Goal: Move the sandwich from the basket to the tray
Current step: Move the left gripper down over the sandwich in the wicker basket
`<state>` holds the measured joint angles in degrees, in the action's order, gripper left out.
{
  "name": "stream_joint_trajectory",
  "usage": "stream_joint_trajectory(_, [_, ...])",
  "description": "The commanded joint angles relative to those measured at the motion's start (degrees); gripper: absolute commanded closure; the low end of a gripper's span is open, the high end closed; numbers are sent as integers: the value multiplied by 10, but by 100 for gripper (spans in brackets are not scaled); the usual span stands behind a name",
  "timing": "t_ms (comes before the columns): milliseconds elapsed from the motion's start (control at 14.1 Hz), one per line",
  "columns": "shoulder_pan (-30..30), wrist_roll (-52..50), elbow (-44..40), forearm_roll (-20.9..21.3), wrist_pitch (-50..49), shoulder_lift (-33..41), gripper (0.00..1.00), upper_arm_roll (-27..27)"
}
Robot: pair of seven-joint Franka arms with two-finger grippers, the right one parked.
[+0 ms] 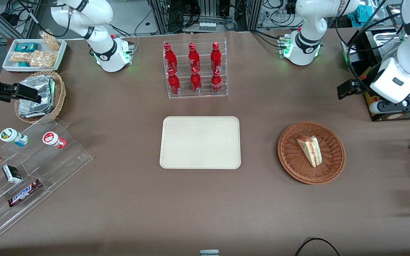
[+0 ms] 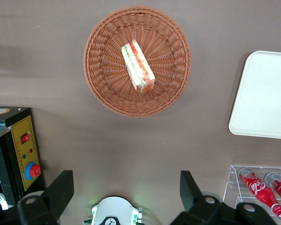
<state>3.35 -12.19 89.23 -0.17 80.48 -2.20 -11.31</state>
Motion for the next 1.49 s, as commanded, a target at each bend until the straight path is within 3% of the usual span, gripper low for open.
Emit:
stream_joint_trajectory(0, [10,-5,45,0,63,-18,0,-7])
stream_joint_trajectory(283, [16,-30,149,-1,180,-40,0,-7])
stream_joint_trajectory(425, [17,-39,168,-2,208,-63,0,-7])
stream_joint_trajectory(709, [17,-150,190,-2,273,-105,0,-8])
stream_joint_trajectory(992, [29,-174,243,-2,385,-128,0,-8])
stream_joint_trajectory(1417, [28,-191,246,-3,435,-156,0,-11])
